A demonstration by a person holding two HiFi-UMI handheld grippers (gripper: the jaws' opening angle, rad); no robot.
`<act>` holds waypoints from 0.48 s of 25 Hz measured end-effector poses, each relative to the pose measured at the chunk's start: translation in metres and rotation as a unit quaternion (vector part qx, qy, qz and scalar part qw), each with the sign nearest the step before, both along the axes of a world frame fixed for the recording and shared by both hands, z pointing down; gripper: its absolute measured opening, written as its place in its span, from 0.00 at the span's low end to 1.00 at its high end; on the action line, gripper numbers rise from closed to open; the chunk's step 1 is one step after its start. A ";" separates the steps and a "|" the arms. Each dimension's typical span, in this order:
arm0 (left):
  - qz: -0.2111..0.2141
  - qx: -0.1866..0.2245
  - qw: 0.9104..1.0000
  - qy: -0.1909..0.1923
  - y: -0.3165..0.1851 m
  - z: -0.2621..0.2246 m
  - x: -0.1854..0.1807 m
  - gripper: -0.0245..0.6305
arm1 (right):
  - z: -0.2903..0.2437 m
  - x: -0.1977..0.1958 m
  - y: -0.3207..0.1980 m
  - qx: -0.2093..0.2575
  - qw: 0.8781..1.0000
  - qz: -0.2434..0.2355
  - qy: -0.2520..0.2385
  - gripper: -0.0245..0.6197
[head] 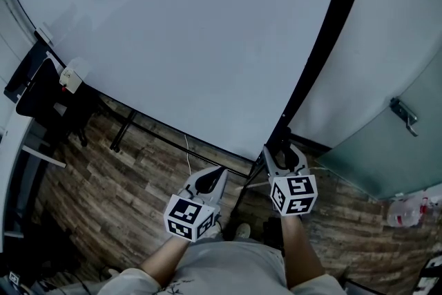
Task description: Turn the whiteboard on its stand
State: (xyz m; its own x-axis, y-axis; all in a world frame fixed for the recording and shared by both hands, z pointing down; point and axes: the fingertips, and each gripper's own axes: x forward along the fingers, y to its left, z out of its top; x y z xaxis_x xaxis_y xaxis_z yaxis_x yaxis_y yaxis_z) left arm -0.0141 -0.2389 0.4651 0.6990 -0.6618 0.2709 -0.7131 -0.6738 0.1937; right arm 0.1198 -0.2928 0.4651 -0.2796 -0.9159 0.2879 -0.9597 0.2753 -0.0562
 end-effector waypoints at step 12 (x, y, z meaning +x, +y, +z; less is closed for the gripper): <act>0.035 0.004 0.999 0.001 0.013 -0.005 0.033 0.05 | -0.002 0.043 0.026 -0.005 0.999 0.041 -0.002 0.30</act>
